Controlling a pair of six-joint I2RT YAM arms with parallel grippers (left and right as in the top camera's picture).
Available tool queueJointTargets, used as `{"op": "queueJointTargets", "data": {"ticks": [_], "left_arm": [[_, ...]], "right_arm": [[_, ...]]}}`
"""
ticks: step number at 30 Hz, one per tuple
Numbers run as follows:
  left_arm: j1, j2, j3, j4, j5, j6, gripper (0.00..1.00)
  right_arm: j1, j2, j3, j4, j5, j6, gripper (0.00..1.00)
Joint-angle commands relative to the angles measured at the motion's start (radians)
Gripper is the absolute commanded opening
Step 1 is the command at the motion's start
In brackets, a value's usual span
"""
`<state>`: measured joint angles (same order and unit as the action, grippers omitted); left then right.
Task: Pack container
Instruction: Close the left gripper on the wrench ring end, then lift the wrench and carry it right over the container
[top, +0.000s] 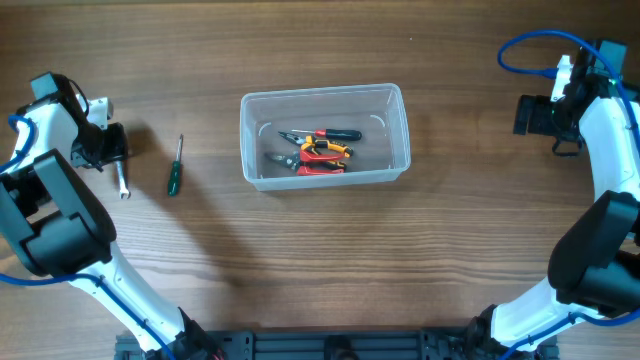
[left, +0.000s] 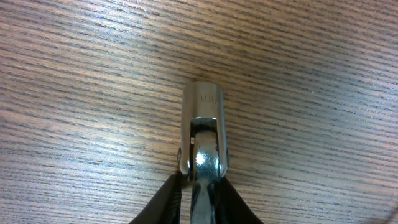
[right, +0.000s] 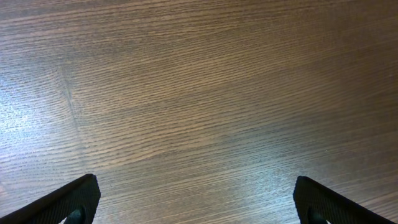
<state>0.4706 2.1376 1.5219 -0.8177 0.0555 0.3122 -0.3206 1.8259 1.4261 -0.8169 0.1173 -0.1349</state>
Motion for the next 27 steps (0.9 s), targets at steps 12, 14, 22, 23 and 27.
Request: {"op": "queueJointTargets", "data": {"ticks": [12,14,22,23,27], "left_arm": [[-0.004,0.019,0.014,-0.008,0.027,-0.006,0.12],[-0.004,0.017,0.014,-0.008,0.027,-0.006,0.09],[-0.004,-0.013,0.018,-0.008,0.027,-0.014,0.04],[-0.004,-0.02,0.019,-0.008,0.027,-0.015,0.04],[-0.004,-0.06,0.036,-0.013,0.032,-0.057,0.04]], "right_arm": [[0.0,0.001,-0.001,0.002,0.018,0.005,1.0],[0.0,0.001,-0.001,0.002,0.018,0.005,1.0],[0.0,0.001,-0.001,0.002,0.018,0.005,1.0],[0.0,0.001,-0.001,0.002,0.018,0.005,1.0],[0.0,0.001,-0.001,0.002,0.018,0.005,1.0]]}}
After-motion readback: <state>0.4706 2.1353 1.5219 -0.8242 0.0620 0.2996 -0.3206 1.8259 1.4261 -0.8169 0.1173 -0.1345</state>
